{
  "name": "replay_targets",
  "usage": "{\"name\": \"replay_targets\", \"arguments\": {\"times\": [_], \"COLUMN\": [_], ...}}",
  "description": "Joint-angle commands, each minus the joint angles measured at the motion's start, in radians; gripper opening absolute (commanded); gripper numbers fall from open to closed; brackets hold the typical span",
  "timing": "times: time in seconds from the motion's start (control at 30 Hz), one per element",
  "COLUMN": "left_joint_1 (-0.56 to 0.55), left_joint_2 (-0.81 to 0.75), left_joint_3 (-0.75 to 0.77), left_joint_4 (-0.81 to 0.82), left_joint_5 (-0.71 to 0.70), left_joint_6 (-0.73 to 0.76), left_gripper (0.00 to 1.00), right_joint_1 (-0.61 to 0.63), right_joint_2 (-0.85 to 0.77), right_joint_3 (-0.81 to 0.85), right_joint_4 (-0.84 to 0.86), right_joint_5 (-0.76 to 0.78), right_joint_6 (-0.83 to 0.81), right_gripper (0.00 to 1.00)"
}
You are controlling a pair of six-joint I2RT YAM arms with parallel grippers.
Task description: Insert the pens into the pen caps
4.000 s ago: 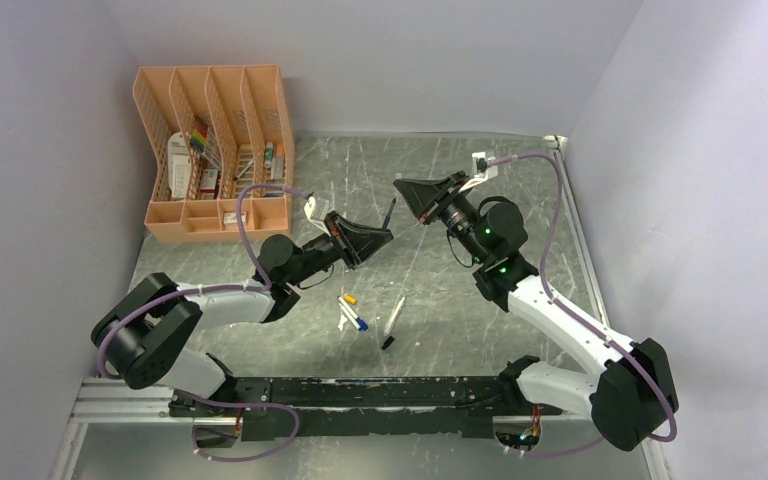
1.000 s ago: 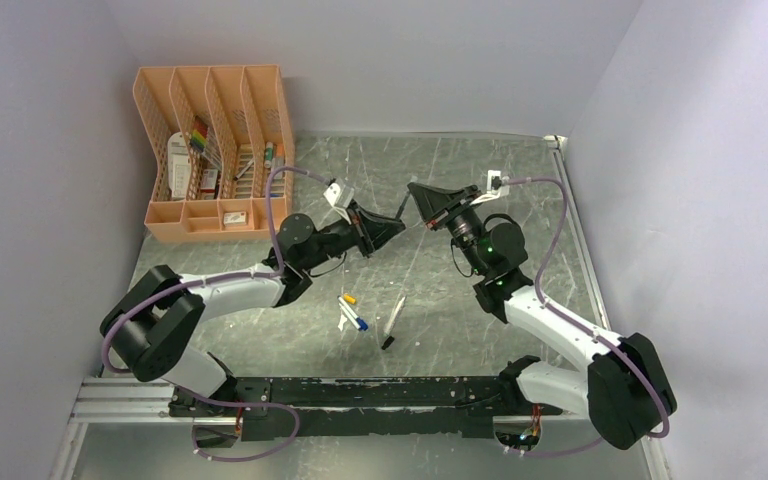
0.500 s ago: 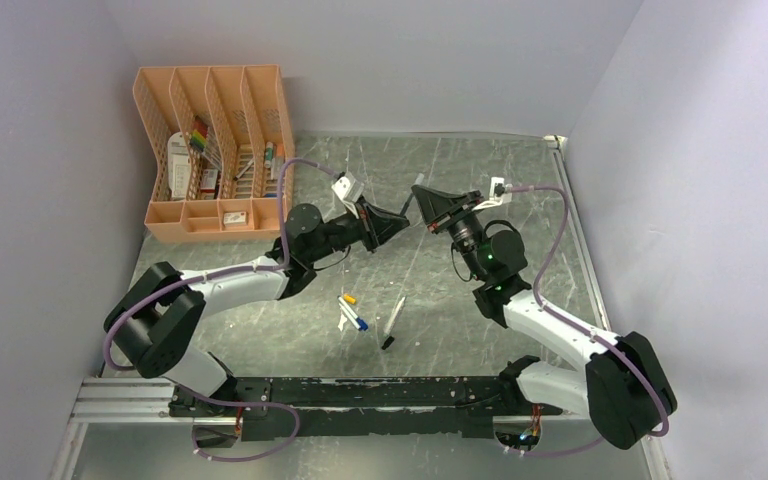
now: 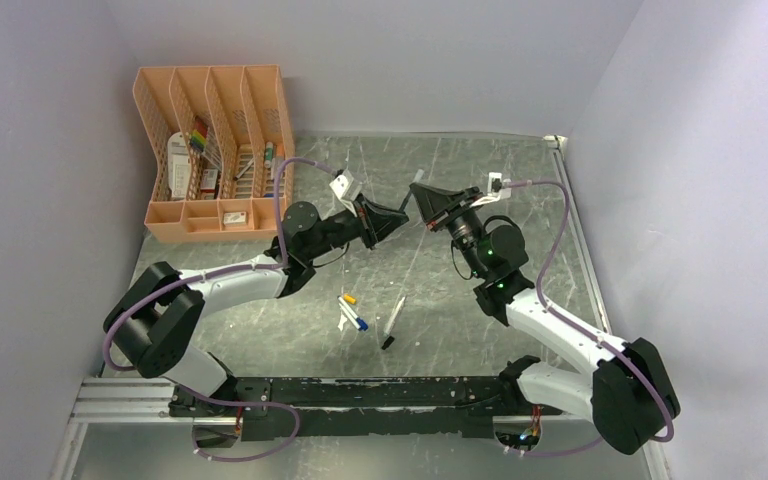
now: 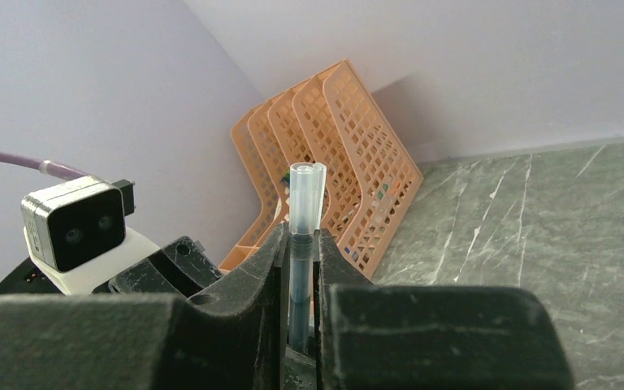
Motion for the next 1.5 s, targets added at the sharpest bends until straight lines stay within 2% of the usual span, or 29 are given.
{"name": "replay_targets", "arguments": {"times": [0.0,0.23,0.83,1.03,1.1,1.3,1.47], "left_joint_1": [0.004,0.004,0.004,0.004,0.005,0.004,0.004], "left_joint_2": [-0.047,-0.048,-0.051,-0.049,-0.049,-0.035,-0.017], "left_joint_3": [0.076,0.041,0.037,0.031,0.03,0.026,0.022], "left_joint_4": [0.264,0.249,0.214,0.207,0.2,0.199,0.203], "left_joint_5": [0.015,0.047,0.12,0.115,0.109,0.113,0.139], "left_joint_6": [0.039,0.069,0.105,0.111,0.115,0.116,0.106], "left_gripper": [0.07,0.07,0.07,0.07,0.07,0.07,0.07], "right_joint_1": [0.072,0.072,0.071,0.071,0.071,0.068,0.066], "right_joint_2": [0.025,-0.01,-0.03,-0.045,-0.059,-0.107,-0.119], "right_joint_3": [-0.025,0.03,0.054,0.049,0.049,0.063,0.081], "right_joint_4": [-0.249,-0.312,-0.336,-0.34,-0.35,-0.401,-0.391], "right_joint_5": [-0.199,-0.147,-0.138,-0.137,-0.133,-0.108,-0.108], "right_joint_6": [-0.024,-0.089,-0.127,-0.128,-0.135,-0.166,-0.161], "right_gripper": [0.0,0.0,0.24,0.28,0.31,0.58,0.63]}}
